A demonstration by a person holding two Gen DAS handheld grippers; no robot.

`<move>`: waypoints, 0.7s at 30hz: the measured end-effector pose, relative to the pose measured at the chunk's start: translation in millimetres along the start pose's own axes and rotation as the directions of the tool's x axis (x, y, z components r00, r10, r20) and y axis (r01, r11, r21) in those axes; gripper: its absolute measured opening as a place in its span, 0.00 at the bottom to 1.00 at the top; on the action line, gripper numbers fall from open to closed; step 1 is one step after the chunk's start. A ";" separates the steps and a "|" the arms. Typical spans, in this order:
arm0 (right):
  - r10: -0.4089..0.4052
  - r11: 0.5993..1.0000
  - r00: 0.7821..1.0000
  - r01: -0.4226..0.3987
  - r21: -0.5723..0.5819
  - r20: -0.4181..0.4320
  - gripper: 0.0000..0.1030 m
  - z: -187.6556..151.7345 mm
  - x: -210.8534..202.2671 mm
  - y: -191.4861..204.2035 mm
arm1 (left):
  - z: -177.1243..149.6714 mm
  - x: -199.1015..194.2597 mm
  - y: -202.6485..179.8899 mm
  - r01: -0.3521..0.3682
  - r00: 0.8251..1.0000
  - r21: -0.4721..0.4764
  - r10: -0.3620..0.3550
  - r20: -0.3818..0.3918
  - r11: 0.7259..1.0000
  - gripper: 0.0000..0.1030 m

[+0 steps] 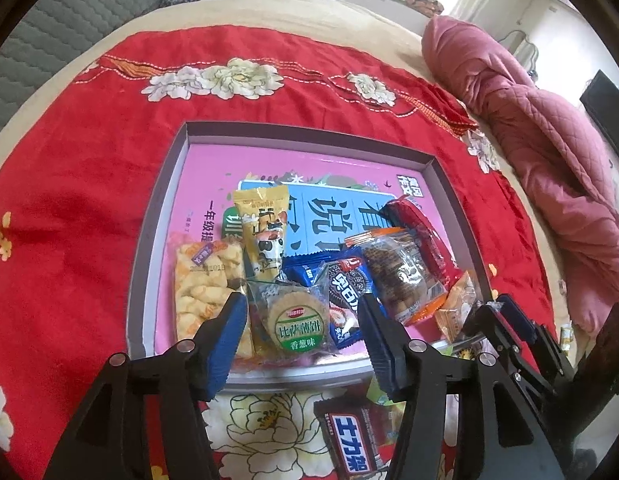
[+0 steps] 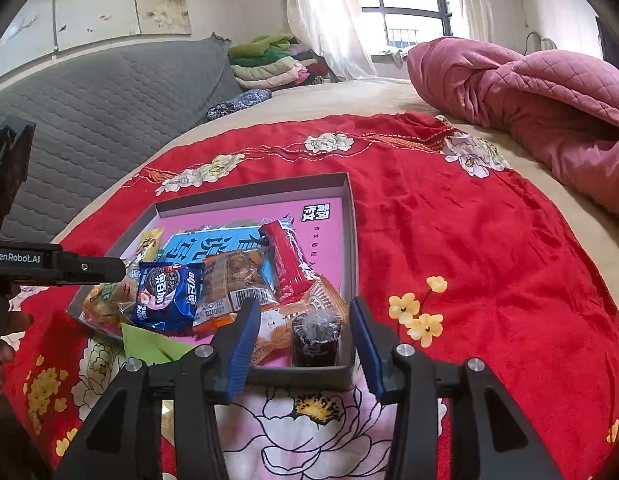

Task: Organize snacks
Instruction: 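Lower the cracker pack and cake into the tray and open both tools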

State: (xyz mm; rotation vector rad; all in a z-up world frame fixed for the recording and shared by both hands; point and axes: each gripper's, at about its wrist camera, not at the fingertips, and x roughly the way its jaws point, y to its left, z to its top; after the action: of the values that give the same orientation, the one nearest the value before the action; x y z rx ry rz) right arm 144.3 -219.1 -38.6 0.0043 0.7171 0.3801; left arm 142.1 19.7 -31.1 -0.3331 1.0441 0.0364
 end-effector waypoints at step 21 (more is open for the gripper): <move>-0.011 1.000 0.999 0.010 0.014 0.030 0.66 2.9 -9.2 -2.8 | -5.4 -18.3 -7.6 -0.010 1.000 0.022 0.009 0.027 1.000 0.65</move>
State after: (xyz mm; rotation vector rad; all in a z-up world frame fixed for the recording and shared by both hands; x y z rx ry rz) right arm 140.8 -224.4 -30.9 0.0196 0.6894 0.3644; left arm 129.7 13.3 -16.0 -0.3071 1.0190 0.0378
